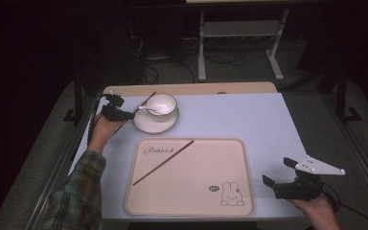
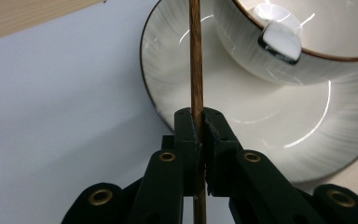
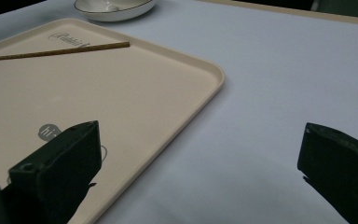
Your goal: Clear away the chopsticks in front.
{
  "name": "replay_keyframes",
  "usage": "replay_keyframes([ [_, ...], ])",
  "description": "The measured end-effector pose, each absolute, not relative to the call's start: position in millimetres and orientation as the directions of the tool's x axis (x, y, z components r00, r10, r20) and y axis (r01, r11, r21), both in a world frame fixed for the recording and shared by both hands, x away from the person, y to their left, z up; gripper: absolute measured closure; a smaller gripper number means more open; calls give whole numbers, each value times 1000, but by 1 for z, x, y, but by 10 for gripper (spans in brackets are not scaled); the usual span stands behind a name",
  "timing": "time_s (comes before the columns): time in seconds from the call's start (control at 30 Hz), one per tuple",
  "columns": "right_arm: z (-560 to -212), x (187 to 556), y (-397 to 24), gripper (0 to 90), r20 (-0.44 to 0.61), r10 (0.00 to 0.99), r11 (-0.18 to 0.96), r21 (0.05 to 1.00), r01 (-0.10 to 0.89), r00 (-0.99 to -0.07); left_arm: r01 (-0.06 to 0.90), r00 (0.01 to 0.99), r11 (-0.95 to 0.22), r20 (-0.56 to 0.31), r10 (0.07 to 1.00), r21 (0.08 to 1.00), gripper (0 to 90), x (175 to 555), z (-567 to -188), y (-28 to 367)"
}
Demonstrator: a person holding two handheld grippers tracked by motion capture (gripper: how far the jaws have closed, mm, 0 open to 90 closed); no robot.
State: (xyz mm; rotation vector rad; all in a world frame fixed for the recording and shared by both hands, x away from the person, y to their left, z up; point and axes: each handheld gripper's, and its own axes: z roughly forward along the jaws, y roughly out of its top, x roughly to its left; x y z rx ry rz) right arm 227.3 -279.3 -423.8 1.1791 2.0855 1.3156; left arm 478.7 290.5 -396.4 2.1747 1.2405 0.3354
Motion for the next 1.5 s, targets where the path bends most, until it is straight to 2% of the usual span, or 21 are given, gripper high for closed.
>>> replay_keyframes([
  [0.8, -423, 227, -278, 0, 91, 823, 202, 876, 438, -561, 723, 505, -337, -128, 854, 603, 843, 407, -400, 337],
  [1.1, -423, 227, -277, 0, 89, 822, 204, 876, 438, -562, 709, 542, -360, -141, 829, 607, 843, 380, -401, 329],
  [1.5, -423, 226, -277, 0, 88, 823, 205, 876, 437, -562, 664, 630, -420, -162, 759, 618, 843, 351, -402, 296],
])
